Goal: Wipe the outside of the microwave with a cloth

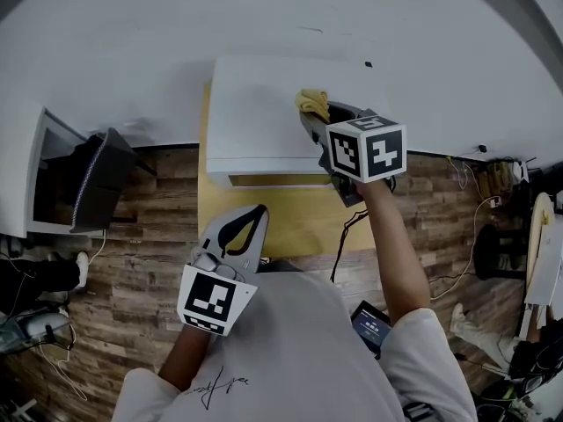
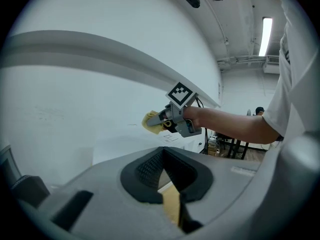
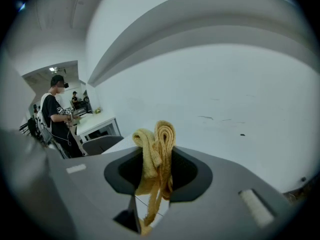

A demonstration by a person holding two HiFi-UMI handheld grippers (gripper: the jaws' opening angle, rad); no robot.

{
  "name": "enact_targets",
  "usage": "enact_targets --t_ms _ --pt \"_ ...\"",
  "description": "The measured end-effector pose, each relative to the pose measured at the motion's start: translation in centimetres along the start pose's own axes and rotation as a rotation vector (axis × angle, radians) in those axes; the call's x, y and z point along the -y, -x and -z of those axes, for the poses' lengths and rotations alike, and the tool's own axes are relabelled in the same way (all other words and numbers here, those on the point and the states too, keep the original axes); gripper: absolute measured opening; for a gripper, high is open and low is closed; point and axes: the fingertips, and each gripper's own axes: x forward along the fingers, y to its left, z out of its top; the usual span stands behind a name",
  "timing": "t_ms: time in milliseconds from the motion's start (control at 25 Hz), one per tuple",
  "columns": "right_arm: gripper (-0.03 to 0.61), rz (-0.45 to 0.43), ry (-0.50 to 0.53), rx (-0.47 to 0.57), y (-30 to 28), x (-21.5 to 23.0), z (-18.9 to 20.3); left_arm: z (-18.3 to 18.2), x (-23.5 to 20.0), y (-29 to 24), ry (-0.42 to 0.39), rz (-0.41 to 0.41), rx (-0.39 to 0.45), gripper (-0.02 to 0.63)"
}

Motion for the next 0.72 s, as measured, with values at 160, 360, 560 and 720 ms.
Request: enact_targets --t_ms 160,360,560,720 --pt "0.130 0.114 -0.038 -0.035 2.9 5.9 2.2 0.0 0.9 -0.3 0.007 0.011 0.000 -0.011" --pt "0.130 0.211 -0.092 -0.081 6.1 11.9 4.7 0.4 0.8 -0.1 0.025 0.003 0.000 -0.011" --pt "0.130 0.314 -0.102 -0.140 8.2 16.4 6.9 0.4 -0.3 -0.1 0.036 -0.009 0.000 -0.011" --pt "0.130 0.389 -0.075 -0.229 9.1 18.8 9.5 0.4 -0.9 -0.4 0.038 -0.009 0.001 -0.011"
